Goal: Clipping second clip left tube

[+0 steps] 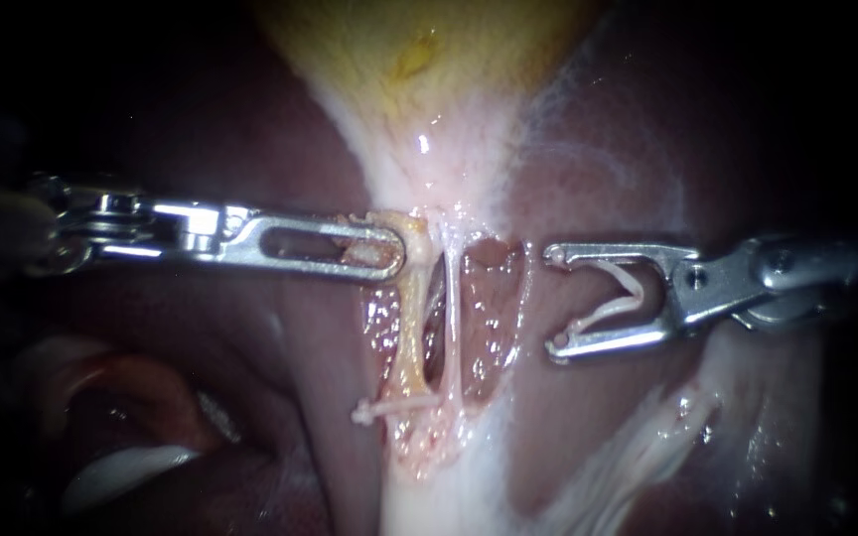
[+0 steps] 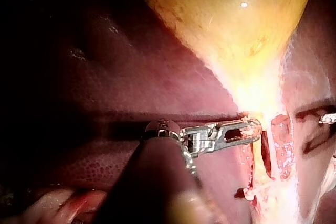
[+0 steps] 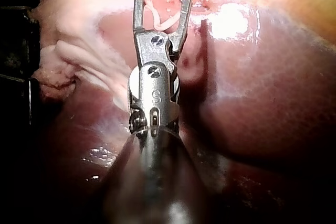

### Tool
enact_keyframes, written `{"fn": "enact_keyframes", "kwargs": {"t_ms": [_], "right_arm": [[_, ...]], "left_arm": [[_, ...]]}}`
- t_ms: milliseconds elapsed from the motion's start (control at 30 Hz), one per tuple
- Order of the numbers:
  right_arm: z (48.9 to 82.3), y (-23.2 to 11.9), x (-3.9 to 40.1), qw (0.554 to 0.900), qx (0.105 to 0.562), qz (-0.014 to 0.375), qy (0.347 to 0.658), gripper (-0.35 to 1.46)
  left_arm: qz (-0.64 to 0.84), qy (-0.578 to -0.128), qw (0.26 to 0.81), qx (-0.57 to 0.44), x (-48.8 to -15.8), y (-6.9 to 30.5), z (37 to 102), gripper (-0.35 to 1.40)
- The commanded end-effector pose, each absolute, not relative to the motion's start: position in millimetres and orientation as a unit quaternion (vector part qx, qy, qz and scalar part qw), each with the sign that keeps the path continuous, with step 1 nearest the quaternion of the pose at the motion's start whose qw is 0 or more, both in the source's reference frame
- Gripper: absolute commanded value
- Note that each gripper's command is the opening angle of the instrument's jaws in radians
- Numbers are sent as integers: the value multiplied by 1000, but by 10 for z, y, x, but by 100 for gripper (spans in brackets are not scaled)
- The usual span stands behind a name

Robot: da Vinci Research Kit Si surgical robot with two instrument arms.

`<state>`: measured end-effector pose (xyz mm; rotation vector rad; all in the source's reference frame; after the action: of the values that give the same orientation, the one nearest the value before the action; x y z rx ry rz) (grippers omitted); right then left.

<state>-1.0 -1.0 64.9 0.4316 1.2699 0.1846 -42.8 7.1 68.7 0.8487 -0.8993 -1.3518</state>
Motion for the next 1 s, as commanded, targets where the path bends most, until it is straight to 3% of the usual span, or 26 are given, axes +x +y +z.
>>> {"fn": "enact_keyframes", "kwargs": {"t_ms": [33, 600, 1000], "right_arm": [[649, -10, -10, 781, 200, 85, 586, 49], [648, -11, -5, 788, 203, 80, 576, 50], [654, -19, 14, 786, 209, 73, 578, 49]], "left_arm": [[-585, -389, 609, 368, -427, 70, 686, -35], [-591, -387, 599, 379, -398, 77, 607, -35], [-589, -388, 600, 377, -399, 75, 604, -35]]}}
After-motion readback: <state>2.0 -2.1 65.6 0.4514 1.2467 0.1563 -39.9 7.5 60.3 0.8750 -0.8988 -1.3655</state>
